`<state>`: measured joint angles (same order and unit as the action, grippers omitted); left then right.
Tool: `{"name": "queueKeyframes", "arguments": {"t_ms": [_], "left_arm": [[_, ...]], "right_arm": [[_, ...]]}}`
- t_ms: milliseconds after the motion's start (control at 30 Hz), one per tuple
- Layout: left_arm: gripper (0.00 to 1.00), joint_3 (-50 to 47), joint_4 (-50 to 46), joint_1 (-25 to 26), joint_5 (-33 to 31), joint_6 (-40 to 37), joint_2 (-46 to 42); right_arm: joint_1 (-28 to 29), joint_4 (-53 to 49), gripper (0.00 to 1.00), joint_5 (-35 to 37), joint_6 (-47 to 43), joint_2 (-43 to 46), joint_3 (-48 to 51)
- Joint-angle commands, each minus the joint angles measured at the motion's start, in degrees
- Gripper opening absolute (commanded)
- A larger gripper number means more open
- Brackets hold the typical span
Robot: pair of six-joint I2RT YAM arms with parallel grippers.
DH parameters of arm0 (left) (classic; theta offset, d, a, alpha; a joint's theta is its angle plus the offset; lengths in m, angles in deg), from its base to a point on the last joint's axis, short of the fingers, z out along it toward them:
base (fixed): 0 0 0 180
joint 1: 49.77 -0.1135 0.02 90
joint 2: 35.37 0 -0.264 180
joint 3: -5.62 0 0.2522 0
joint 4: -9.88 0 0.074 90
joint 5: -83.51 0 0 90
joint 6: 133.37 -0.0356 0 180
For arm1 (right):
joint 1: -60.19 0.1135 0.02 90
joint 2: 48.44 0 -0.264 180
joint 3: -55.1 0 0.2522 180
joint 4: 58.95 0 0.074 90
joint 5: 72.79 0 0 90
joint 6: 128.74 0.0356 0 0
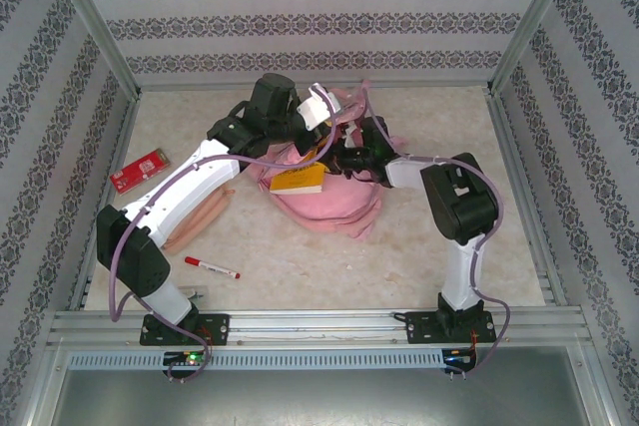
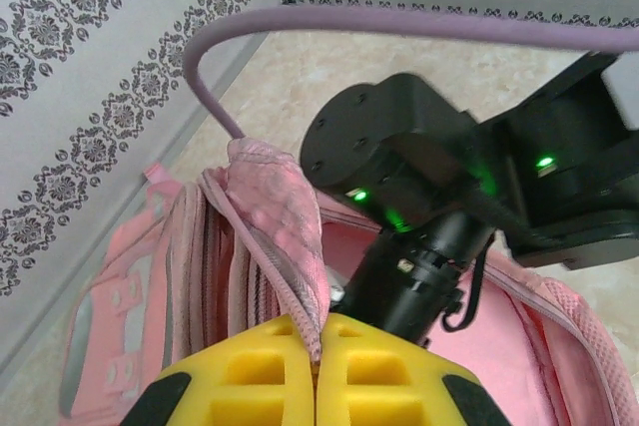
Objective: Pack the student bag
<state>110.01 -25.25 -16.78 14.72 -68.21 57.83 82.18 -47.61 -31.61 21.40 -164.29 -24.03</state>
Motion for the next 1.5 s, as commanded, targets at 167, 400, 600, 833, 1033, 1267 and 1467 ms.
{"name": "queueKeyframes", "arguments": {"t_ms": [167,400,600,833,1033,1267,1467], "left_arm": [[0.0,-1.05,7.87,0.19,3.02,-1.22,-5.32],[0.0,-2.14,8.27,-0.25,1.99,-1.61,-4.73],[0.0,-2.8,9.6,-0.56,0.63,-1.37,-4.02],[0.0,-3.41,8.84,-0.82,0.57,-2.14,-3.73],[0.0,-3.47,9.67,-0.91,1.48,-1.54,-3.99],[0.0,-2.75,8.81,-0.91,2.25,-1.76,-4.51],[0.0,-3.74,8.27,-1.0,4.16,-2.05,-5.29]], "right_arm": [[-0.82,-4.28,0.43,7.61,-3.8,-2.45,-4.2],[0.13,-17.34,0.56,18.8,-13.91,6.06,-0.27],[1.27,-20.09,0.49,21.85,-16.88,13.92,5.19],[9.34,-12.8,0.41,29.28,-16.84,23.61,18.78],[16.36,-4.27,0.25,34.38,-13.03,20.6,21.33],[16.21,3.17,0.18,37.69,-11.28,12.12,19.68],[12.51,1.51,0.17,39.5,-11.47,11.18,17.41]]}}
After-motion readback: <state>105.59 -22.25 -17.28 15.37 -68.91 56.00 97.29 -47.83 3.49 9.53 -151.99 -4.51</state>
